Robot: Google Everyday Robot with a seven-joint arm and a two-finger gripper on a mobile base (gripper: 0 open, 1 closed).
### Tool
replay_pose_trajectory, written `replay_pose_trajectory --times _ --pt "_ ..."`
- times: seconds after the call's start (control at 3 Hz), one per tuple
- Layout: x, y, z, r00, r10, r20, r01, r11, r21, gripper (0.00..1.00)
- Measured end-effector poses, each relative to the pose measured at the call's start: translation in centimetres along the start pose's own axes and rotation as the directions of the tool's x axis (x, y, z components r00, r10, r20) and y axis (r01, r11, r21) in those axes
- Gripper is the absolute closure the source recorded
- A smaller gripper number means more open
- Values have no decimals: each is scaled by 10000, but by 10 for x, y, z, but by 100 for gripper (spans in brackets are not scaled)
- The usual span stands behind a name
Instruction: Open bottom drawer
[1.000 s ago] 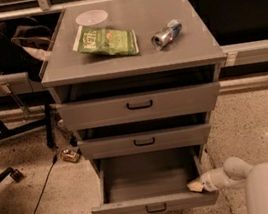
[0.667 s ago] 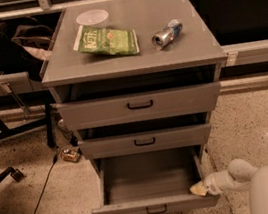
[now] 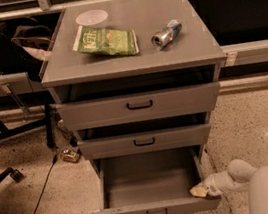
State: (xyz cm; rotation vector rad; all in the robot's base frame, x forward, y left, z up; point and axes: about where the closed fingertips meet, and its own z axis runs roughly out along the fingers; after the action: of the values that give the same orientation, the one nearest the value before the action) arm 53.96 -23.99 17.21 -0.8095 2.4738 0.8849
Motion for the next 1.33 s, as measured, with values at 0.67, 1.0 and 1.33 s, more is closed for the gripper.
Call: replay_pose_trajectory --times 0.67,1.0,1.33 --pt "0 0 0 10000 0 0 0 10000 -1 35" --pt "10 2 19 9976 -287 -636 265 9990 -351 11" --pt "3 6 19 9976 -287 -636 265 9990 -351 0"
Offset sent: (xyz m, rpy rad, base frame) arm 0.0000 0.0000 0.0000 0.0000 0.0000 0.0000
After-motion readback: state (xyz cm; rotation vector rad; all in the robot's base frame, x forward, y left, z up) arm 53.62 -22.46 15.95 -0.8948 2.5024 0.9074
